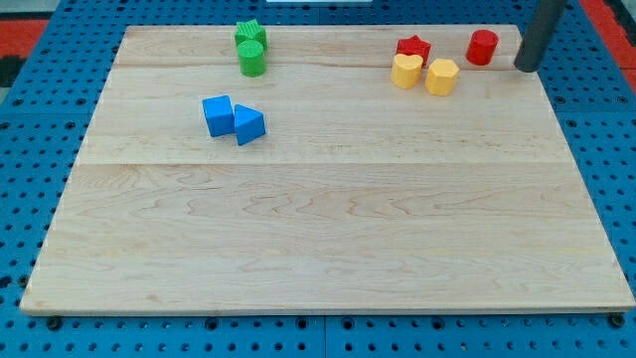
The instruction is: Separate the blue triangle from the blue cube
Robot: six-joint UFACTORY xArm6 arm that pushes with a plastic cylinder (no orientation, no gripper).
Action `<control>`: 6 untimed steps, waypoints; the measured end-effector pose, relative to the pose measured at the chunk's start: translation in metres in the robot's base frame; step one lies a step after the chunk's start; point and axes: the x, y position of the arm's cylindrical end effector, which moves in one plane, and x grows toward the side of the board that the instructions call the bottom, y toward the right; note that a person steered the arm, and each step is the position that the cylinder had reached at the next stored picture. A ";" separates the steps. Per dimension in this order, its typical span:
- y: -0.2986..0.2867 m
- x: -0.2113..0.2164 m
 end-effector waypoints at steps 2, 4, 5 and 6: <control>0.050 -0.074; 0.005 -0.088; -0.012 -0.078; -0.009 -0.070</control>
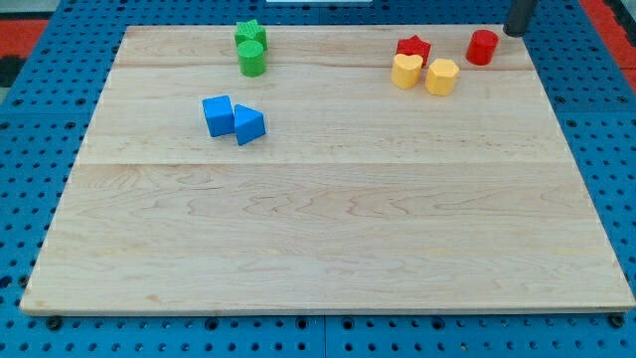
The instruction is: Separate the blue triangle from the blue cube
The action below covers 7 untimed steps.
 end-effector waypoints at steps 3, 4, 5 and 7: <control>-0.059 0.060; -0.047 0.172; -0.122 0.269; -0.300 0.209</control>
